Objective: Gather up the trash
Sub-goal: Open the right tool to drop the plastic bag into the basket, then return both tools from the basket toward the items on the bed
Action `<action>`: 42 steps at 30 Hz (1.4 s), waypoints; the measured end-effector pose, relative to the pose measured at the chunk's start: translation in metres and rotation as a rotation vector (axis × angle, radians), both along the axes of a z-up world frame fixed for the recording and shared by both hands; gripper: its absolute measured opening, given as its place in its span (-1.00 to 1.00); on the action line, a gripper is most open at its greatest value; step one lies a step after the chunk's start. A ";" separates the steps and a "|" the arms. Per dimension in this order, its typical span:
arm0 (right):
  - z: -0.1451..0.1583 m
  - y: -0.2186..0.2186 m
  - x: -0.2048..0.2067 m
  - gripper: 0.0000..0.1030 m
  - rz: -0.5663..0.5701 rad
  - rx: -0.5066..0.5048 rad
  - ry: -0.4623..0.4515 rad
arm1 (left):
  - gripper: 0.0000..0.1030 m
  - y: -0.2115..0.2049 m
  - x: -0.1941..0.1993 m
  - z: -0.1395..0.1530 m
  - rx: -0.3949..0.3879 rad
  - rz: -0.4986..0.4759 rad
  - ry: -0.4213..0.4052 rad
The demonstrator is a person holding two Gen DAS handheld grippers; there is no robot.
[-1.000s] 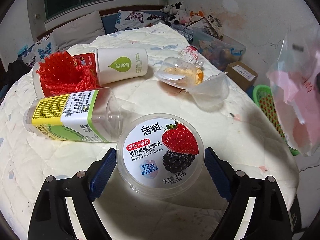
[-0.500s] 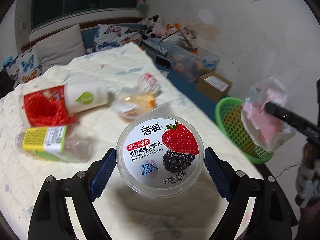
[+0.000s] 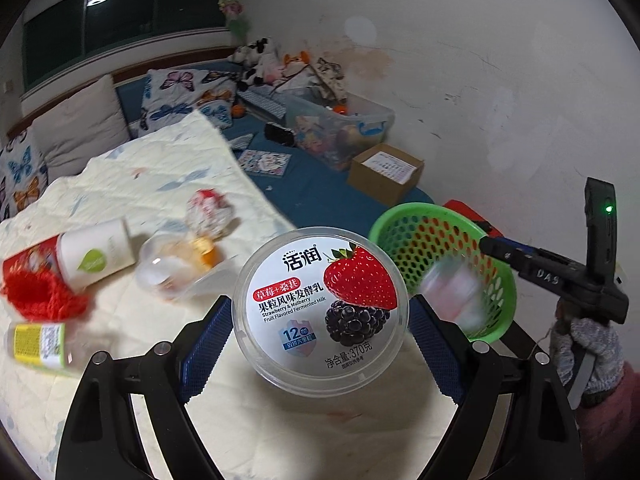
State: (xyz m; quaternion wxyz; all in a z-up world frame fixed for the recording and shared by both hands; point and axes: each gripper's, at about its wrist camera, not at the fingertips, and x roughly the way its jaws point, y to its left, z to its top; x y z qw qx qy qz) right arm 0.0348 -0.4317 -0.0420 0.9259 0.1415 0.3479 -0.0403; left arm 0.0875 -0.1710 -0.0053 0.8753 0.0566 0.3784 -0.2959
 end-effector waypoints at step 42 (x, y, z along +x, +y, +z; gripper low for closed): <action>0.023 -0.015 -0.078 0.64 -0.068 0.002 -0.106 | 0.71 -0.129 0.016 -0.025 -0.015 -0.169 0.093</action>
